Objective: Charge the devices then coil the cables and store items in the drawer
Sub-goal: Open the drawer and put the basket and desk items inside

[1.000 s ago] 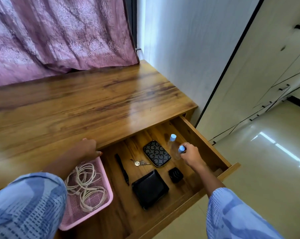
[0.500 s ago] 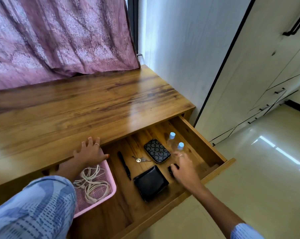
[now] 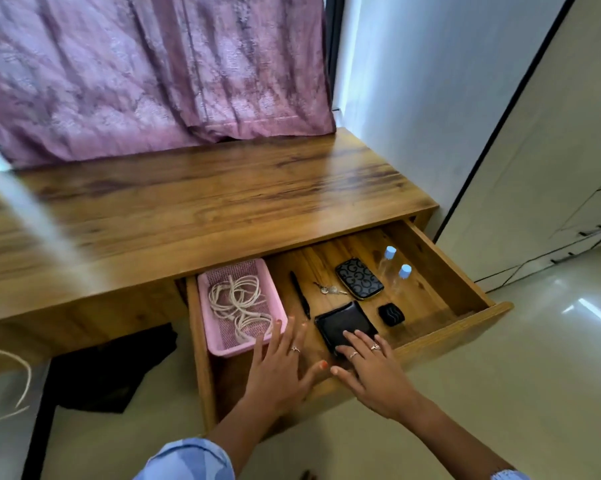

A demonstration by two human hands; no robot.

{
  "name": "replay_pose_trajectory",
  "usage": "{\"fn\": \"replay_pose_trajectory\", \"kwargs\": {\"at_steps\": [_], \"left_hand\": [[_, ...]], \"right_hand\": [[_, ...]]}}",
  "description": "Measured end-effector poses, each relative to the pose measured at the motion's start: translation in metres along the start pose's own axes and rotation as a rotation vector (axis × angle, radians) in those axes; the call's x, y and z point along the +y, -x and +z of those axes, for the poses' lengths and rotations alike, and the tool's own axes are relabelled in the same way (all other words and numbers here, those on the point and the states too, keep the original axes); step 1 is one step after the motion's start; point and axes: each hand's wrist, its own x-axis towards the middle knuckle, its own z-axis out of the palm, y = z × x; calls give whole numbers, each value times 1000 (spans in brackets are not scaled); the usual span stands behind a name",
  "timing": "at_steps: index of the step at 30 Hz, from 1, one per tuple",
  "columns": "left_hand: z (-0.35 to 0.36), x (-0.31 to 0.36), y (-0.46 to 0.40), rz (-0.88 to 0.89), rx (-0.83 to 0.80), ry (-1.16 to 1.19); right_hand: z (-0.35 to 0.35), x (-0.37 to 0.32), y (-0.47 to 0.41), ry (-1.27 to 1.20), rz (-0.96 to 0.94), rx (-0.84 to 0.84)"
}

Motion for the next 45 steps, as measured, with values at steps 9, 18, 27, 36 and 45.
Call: {"fn": "replay_pose_trajectory", "kwargs": {"at_steps": [9,18,27,36,45], "left_hand": [[7,-9,41,-96,-22,3],[8,-19,27,-70,7,30],[-4,-42,-9,-66,72,-20],[-28,-66,-55,-36,167,-108],[-38,-99,-100,-30,131,-200]], "right_hand": [[-2,-4,5,6,-86,-95],[-4,-3,-11,-34,-75,-106],[-11,-6,-58,-33,-77,-84],[-19,-9,-118,-18,-88,-24],[-25,-12,-170,-27,-110,-29]]}}
